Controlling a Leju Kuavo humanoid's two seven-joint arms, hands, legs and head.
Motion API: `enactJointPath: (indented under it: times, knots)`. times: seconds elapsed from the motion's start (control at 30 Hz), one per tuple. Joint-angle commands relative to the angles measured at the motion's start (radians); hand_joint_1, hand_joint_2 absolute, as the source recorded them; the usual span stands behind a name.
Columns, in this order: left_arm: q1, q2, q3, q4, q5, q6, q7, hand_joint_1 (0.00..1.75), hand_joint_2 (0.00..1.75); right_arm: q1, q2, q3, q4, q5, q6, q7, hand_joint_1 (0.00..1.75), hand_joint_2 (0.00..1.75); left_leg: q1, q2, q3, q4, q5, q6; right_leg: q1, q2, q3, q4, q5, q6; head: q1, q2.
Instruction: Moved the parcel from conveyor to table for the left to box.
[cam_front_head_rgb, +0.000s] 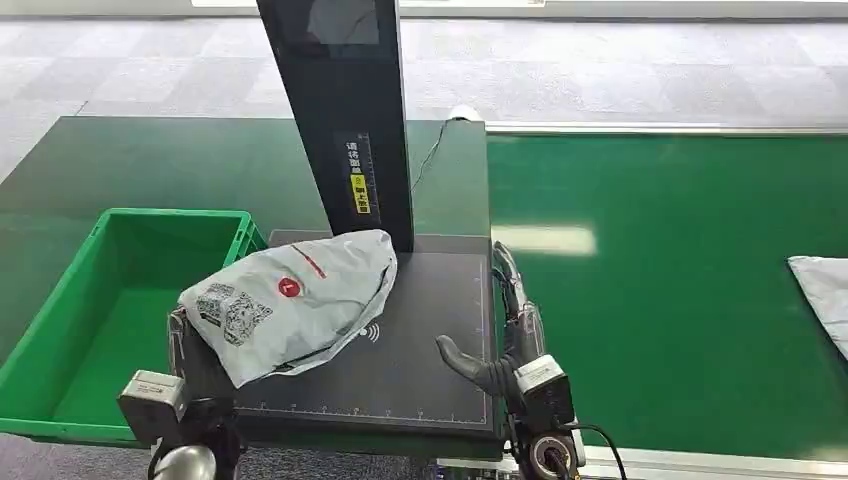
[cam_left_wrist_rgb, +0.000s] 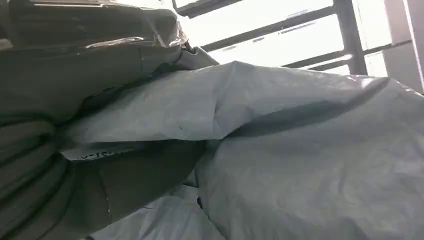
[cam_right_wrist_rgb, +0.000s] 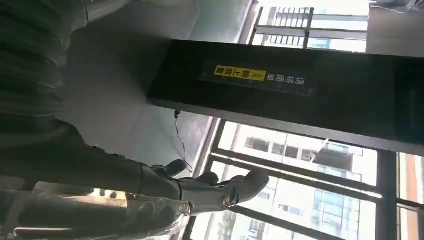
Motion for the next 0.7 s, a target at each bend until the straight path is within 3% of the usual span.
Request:
enactJointPath:
  times: [0.03,0.2,0.33,0.53,0.57,0.6,0.7]
  knots:
    - [-0.004,-0.009,0.023,-0.005,0.002,0.0,-0.001,1.75,1.75,-0.012,0.002,-0.022,0.047,-0.004,0.0,0.0,0.0,1.75,0.0,-0.001,0.0,0.0,0.0,0.001,0.0,0.001,0.0,-0.001,0.001,0.0,0.0,0.0]
    - [0.002,-0.025,0.037,-0.032,0.065,0.024,-0.041,1.75,1.75,-0.017,0.002,-0.021,0.057,-0.004,0.003,0.0,0.0,1.75,0.0,-0.001,-0.001,0.0,0.001,0.001,0.0,0.001,0.0,-0.001,0.001,0.0,0.0,0.0]
    - [0.016,-0.033,0.062,-0.162,0.036,0.163,-0.102,1.75,1.75,-0.04,0.001,-0.017,0.091,-0.012,0.005,-0.007,0.0,1.75,0.001,0.001,-0.002,0.001,0.0,0.001,0.001,0.002,-0.001,0.0,0.001,0.0,0.0,0.0]
    - [-0.016,0.011,0.05,-0.232,-0.06,0.35,-0.124,1.75,1.75,-0.075,0.01,-0.013,0.129,-0.014,0.004,-0.008,0.0,1.75,0.001,0.0,-0.002,0.001,0.0,0.001,0.001,0.002,-0.002,0.0,0.001,0.0,0.0,0.0]
    - [-0.011,0.014,0.057,-0.227,-0.128,0.408,-0.108,1.75,1.75,-0.075,0.012,-0.014,0.13,-0.016,0.004,-0.008,0.0,1.75,0.001,0.0,-0.001,0.001,0.0,0.0,0.001,0.002,-0.001,0.0,0.001,0.0,0.0,0.0]
    - [-0.026,-0.031,0.166,-0.16,-0.505,0.486,0.15,1.75,1.75,-0.062,0.009,-0.015,0.115,-0.01,-0.01,-0.004,0.0,1.75,0.001,0.0,-0.002,0.0,0.0,0.001,0.001,0.002,-0.001,0.0,0.001,0.0,0.0,0.0]
    - [-0.104,0.011,0.269,-0.002,-0.634,0.525,0.227,1.75,1.75,-0.016,0.0,-0.019,0.068,-0.01,-0.019,-0.001,0.0,1.75,0.0,-0.002,0.001,-0.002,0.001,0.001,0.0,0.0,0.001,-0.001,0.001,0.0,0.0,0.0]
